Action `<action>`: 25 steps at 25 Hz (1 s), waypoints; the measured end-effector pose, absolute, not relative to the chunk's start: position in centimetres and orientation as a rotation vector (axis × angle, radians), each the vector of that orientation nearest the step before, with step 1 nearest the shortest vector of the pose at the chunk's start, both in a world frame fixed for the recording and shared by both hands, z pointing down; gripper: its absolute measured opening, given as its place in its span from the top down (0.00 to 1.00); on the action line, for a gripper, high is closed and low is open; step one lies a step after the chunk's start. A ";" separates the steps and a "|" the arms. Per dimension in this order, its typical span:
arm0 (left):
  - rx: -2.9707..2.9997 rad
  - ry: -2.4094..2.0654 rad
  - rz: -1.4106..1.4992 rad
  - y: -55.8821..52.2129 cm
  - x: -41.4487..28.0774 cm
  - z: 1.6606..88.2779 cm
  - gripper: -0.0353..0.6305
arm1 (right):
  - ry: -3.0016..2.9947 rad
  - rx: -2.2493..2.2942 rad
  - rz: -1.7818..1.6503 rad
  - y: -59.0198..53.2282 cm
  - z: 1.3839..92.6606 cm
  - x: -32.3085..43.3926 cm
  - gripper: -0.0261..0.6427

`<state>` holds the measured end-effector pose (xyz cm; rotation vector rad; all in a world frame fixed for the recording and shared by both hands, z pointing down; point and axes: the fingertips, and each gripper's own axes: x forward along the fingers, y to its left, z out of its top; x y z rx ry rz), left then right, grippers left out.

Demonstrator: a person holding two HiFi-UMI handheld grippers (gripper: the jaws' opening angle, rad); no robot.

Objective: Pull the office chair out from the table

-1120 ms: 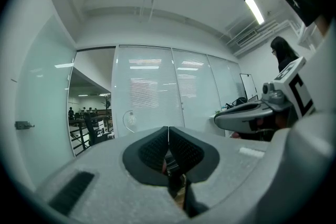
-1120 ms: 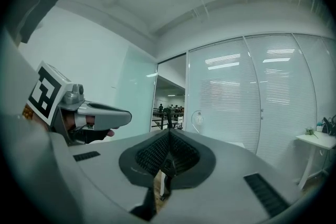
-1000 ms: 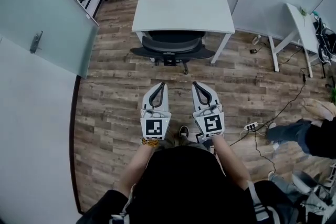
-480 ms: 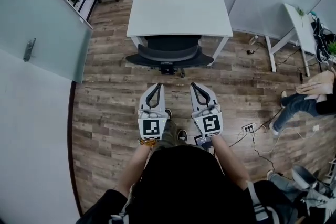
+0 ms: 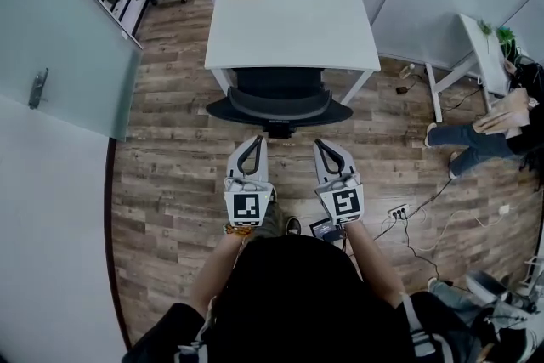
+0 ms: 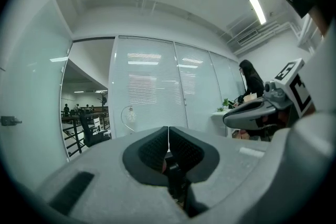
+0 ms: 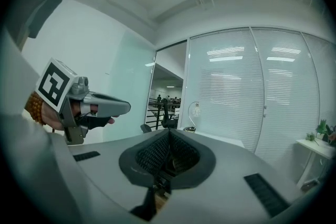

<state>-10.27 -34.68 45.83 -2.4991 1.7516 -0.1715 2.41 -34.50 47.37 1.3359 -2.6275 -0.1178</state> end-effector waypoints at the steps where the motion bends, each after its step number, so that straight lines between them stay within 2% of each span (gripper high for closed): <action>1: -2.503 1.743 -0.170 -35.1 -10.5 46.0 0.92 | -2.616 1.332 -0.119 -34.9 47.7 2.4 0.95; 15: -2.616 1.567 -0.178 -39.1 -14.1 49.4 0.92 | -2.492 1.256 -0.185 -39.1 51.6 0.4 0.95; 25: -2.642 1.388 -0.394 -40.3 -16.2 54.5 0.92 | -2.394 1.060 -0.323 -40.4 55.6 0.3 0.95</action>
